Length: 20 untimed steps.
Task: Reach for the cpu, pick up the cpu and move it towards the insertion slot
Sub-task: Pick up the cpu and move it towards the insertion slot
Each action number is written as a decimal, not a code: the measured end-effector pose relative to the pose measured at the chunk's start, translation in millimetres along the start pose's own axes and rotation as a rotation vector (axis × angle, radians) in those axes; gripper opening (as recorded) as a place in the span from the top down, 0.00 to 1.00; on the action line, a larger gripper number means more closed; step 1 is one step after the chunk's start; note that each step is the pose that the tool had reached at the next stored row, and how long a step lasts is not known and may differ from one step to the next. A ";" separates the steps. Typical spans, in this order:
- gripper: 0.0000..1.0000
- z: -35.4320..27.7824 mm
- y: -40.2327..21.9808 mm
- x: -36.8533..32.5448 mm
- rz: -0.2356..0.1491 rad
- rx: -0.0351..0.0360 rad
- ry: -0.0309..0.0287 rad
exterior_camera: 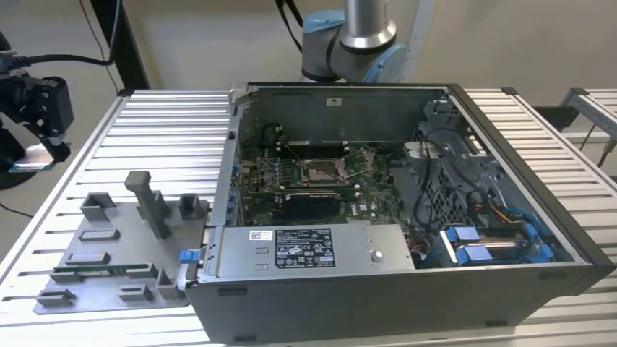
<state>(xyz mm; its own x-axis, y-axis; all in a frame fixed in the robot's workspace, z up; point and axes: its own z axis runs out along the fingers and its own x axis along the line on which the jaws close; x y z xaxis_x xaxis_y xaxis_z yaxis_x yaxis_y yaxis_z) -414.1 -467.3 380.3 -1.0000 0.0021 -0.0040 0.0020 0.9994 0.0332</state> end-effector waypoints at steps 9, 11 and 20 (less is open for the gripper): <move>1.00 0.1 0.0 -15.6 0.000 0.0000 -0.0001; 1.00 0.1 0.1 -15.6 0.000 0.0000 -0.0001; 1.00 0.0 0.0 -17.1 0.000 0.0001 0.0001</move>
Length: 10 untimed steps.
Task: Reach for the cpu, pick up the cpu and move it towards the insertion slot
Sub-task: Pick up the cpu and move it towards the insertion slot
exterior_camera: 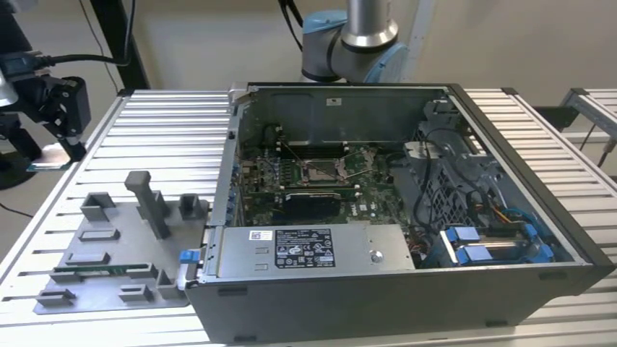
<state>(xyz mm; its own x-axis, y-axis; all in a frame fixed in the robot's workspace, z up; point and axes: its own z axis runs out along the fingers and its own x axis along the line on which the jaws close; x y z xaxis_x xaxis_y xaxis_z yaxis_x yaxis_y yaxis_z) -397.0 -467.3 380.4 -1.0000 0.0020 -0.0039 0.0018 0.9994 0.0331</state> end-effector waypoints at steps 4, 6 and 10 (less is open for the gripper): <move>1.00 0.1 0.1 -3.0 0.000 -0.0001 -0.0001; 1.00 0.1 0.0 -5.7 0.000 0.0000 0.0000; 1.00 0.1 0.0 -13.1 0.000 -0.0001 -0.0001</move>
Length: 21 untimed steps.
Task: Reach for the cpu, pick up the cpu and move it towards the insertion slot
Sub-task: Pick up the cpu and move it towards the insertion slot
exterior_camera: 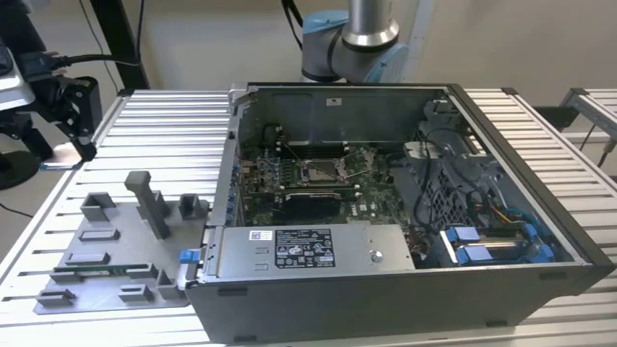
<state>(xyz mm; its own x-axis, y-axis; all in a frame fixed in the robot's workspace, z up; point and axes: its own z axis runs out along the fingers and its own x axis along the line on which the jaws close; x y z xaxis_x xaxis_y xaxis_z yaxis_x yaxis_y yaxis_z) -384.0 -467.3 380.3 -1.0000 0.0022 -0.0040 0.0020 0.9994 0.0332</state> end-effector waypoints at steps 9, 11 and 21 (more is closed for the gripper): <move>1.00 0.1 0.0 -13.9 0.000 -0.0001 -0.0001; 1.00 0.1 0.0 -16.2 0.000 0.0000 -0.0001; 1.00 0.1 0.1 -27.4 0.000 0.0000 0.0000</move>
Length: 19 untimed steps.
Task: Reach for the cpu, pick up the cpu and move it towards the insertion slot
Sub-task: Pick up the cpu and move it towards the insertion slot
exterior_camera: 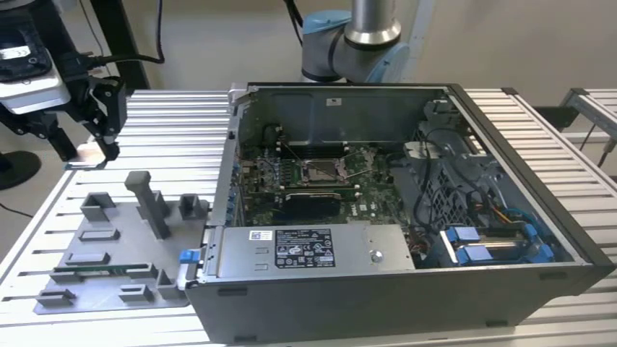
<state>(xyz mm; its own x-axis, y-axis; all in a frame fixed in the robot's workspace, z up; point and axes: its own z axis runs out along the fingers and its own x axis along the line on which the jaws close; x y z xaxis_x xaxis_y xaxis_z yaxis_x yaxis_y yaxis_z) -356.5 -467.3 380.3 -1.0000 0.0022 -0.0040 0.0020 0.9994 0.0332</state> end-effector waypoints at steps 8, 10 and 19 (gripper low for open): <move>1.00 0.0 0.0 -7.7 0.000 0.0000 0.0000; 1.00 0.1 0.0 -9.6 0.000 0.0000 0.0000; 1.00 0.1 0.0 -18.1 0.000 0.0000 0.0000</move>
<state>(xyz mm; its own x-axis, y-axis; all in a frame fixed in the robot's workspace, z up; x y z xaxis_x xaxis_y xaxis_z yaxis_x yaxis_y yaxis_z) -338.4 -467.3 380.3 -1.0000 0.0022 -0.0040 0.0020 0.9994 0.0332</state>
